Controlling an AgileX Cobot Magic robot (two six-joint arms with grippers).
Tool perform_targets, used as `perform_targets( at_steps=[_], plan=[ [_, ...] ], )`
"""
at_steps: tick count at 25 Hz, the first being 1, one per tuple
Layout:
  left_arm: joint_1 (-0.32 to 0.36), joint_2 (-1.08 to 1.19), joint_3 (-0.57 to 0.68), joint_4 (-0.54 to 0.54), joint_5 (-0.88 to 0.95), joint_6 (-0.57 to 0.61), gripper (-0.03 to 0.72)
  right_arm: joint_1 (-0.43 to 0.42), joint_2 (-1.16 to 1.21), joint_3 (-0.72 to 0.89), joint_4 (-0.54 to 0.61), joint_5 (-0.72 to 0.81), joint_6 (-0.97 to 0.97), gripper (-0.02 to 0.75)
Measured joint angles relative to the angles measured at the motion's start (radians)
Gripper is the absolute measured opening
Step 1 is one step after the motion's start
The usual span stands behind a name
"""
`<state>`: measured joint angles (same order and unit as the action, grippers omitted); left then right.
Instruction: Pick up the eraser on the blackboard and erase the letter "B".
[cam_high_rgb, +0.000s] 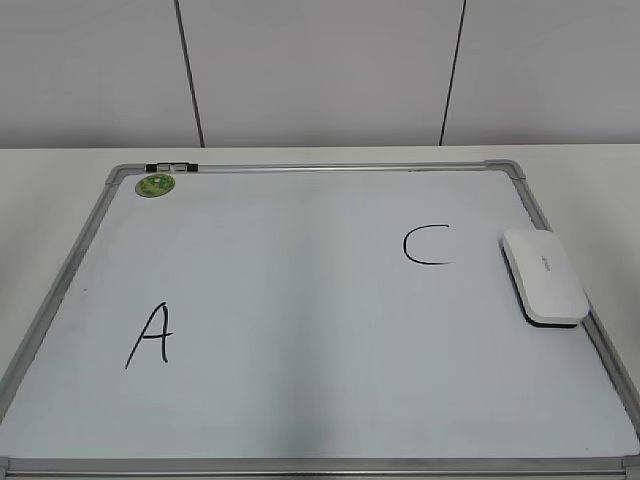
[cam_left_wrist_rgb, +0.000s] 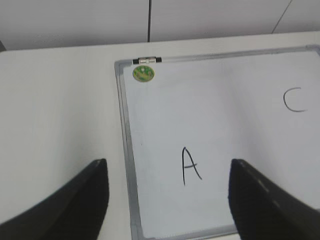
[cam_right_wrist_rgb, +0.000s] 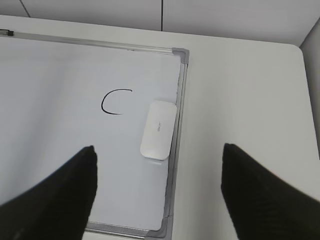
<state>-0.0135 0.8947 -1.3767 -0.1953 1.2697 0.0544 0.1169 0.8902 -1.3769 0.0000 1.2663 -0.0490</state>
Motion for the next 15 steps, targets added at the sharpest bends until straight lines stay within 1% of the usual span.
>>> perform_targets(
  at_steps=[2, 8, 12, 15],
  plan=[
    [0.000, -0.067, 0.091, -0.002, 0.000, 0.000, 0.543, 0.000, -0.067, 0.031, -0.005, 0.002, 0.000, 0.592],
    [0.000, -0.245, 0.308, -0.004, 0.002, 0.000, 0.542, 0.000, -0.248, 0.169, -0.013, 0.004, 0.000, 0.592],
    [-0.037, -0.346, 0.446, 0.005, 0.002, 0.000, 0.542, 0.000, -0.360, 0.273, -0.020, 0.006, 0.000, 0.592],
    [-0.046, -0.421, 0.538, 0.044, 0.002, 0.000, 0.543, 0.000, -0.439, 0.355, -0.031, 0.007, 0.000, 0.592]
  ],
)
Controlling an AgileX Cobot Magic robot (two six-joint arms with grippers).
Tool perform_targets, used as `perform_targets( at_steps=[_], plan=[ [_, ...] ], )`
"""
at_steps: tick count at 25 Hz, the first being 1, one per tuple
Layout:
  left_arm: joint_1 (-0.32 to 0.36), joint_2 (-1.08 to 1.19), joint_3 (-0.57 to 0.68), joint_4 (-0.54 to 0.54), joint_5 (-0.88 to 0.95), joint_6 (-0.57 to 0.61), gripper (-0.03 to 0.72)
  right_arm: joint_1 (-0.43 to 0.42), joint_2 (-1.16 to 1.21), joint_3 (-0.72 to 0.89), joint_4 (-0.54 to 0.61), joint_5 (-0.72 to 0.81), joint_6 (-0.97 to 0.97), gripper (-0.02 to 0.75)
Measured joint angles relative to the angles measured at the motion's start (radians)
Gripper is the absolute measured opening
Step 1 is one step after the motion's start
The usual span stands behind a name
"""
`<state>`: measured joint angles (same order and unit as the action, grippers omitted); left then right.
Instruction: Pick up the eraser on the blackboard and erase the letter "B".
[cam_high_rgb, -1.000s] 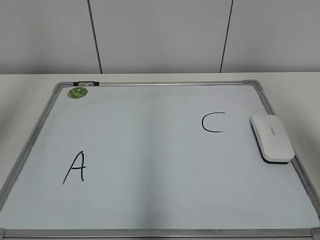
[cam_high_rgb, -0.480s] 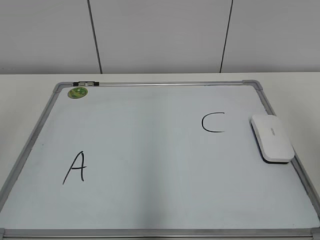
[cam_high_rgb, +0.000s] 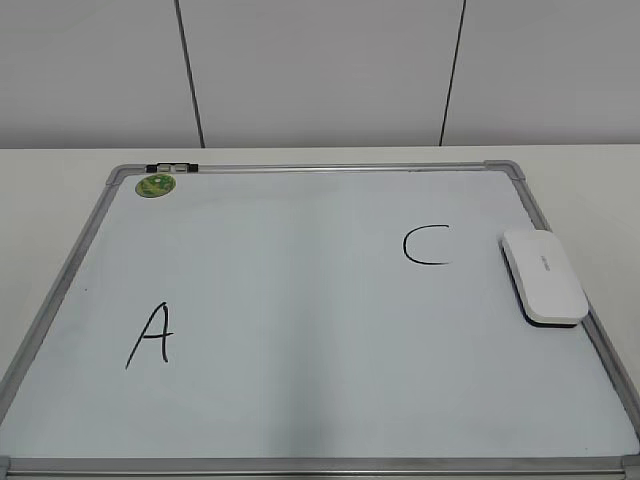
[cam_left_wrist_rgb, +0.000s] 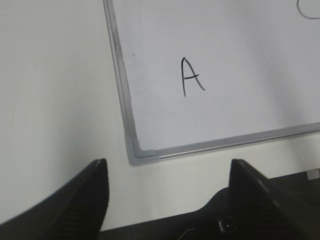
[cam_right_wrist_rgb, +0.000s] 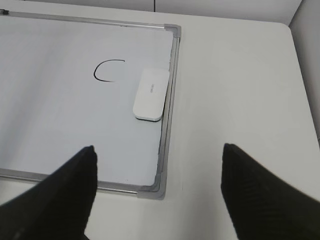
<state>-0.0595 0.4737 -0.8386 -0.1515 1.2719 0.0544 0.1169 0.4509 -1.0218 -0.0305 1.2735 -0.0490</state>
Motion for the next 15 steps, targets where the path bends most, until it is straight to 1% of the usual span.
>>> perform_targets(
  at_steps=[3, 8, 12, 15],
  plan=[
    [-0.001, -0.060, 0.084, 0.024, 0.000, 0.000, 0.543, 0.000, -0.068, 0.082, -0.002, 0.000, 0.000, 0.592],
    [-0.001, -0.130, 0.215, 0.035, -0.013, 0.000, 0.542, 0.000, -0.162, 0.229, -0.004, 0.000, 0.000, 0.592],
    [-0.001, -0.164, 0.268, 0.060, -0.025, 0.000, 0.542, 0.000, -0.222, 0.325, -0.004, 0.000, 0.000, 0.592],
    [-0.001, -0.183, 0.285, 0.067, -0.052, -0.001, 0.542, 0.000, -0.253, 0.383, -0.004, -0.004, 0.000, 0.592]
  ],
)
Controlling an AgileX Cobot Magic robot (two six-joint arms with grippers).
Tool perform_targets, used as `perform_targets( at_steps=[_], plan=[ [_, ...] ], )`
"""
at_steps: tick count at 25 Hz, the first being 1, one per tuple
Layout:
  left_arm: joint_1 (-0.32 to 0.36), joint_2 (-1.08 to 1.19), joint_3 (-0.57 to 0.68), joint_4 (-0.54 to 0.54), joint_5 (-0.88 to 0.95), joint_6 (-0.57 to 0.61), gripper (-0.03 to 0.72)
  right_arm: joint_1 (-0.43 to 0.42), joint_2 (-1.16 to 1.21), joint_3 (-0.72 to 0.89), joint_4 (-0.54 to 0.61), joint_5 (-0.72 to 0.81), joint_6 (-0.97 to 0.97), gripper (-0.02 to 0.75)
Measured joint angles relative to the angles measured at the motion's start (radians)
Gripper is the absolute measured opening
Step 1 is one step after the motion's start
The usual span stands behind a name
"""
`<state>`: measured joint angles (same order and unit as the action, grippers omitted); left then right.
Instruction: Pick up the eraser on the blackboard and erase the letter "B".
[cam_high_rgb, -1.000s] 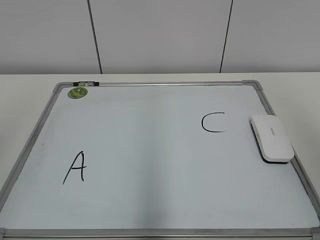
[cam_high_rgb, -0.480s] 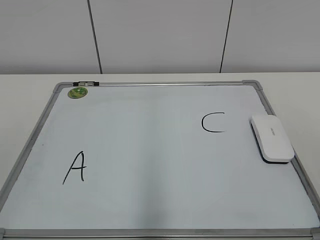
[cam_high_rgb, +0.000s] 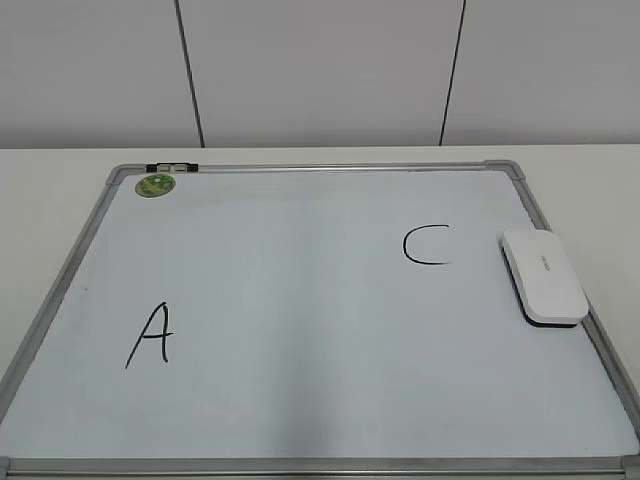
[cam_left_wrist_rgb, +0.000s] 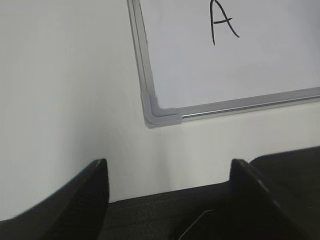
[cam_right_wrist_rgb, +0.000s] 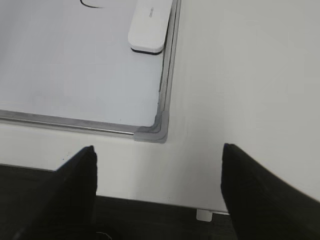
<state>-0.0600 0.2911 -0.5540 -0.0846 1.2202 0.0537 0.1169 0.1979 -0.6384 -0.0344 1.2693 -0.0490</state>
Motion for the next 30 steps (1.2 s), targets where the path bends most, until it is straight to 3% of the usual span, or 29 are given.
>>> perform_targets(
  at_steps=[12, 30],
  plan=[
    [-0.010, -0.008, 0.041, 0.038, -0.115, 0.000, 0.542, 0.000, -0.011, 0.135, 0.000, -0.121, 0.000, 0.592],
    [-0.010, -0.008, 0.041, 0.038, -0.120, 0.000, 0.509, 0.000, -0.011, 0.136, 0.000, -0.134, 0.000, 0.591]
  ],
)
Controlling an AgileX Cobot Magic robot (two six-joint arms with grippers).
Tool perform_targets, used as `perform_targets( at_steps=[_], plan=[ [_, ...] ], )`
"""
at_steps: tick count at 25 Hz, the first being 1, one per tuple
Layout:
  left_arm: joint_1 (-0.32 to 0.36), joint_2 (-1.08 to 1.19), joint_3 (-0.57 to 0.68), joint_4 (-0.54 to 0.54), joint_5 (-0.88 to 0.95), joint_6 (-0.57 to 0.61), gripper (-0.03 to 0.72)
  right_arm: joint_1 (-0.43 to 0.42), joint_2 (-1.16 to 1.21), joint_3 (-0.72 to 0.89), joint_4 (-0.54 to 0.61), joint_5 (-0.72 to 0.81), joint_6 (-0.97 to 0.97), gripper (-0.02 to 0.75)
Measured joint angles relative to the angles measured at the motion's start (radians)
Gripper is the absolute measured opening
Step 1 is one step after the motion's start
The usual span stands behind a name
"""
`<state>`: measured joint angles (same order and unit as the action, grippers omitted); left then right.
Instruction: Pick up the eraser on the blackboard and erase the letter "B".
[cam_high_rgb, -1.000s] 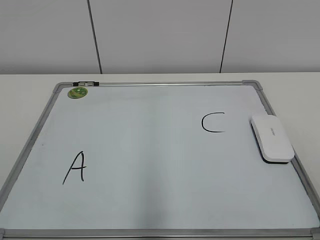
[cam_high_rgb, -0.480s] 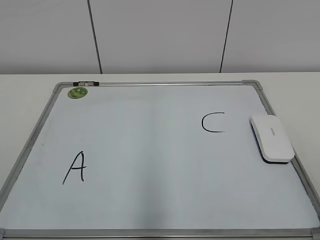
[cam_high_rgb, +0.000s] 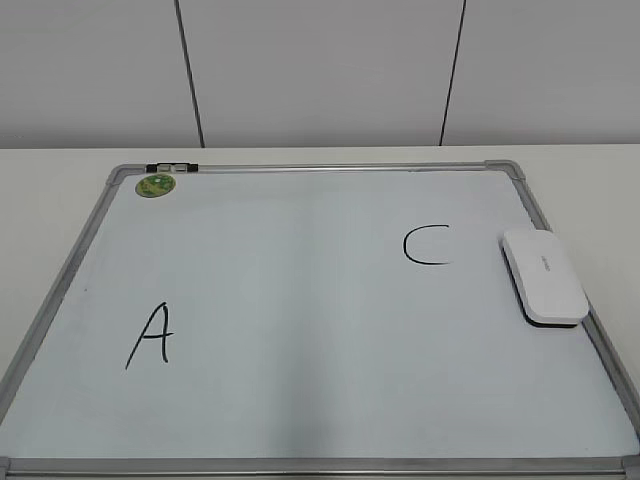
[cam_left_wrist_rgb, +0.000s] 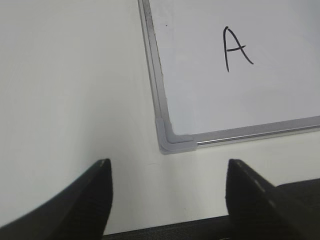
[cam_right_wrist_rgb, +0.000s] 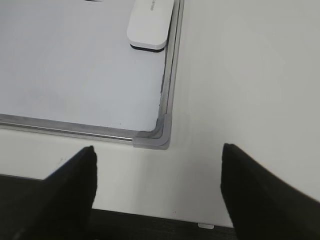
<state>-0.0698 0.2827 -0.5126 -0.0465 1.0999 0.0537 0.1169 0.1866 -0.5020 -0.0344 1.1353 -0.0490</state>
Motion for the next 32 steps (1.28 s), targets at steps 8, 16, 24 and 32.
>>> perform_targets(
  at_steps=[8, 16, 24, 32],
  plan=[
    [0.031, -0.024, 0.000, 0.000, -0.002, 0.000, 0.493, -0.020, -0.013, 0.001, 0.000, -0.001, 0.000, 0.591],
    [0.070, -0.155, 0.000, 0.002, -0.002, 0.000, 0.471, -0.090, -0.120, 0.001, 0.000, -0.001, 0.000, 0.591],
    [0.070, -0.266, 0.000, 0.002, 0.004, 0.000, 0.450, -0.101, -0.204, 0.001, 0.000, 0.001, 0.000, 0.591],
    [0.070, -0.272, 0.000, 0.002, 0.007, 0.000, 0.437, -0.109, -0.204, 0.001, 0.000, 0.001, 0.000, 0.591]
  ],
)
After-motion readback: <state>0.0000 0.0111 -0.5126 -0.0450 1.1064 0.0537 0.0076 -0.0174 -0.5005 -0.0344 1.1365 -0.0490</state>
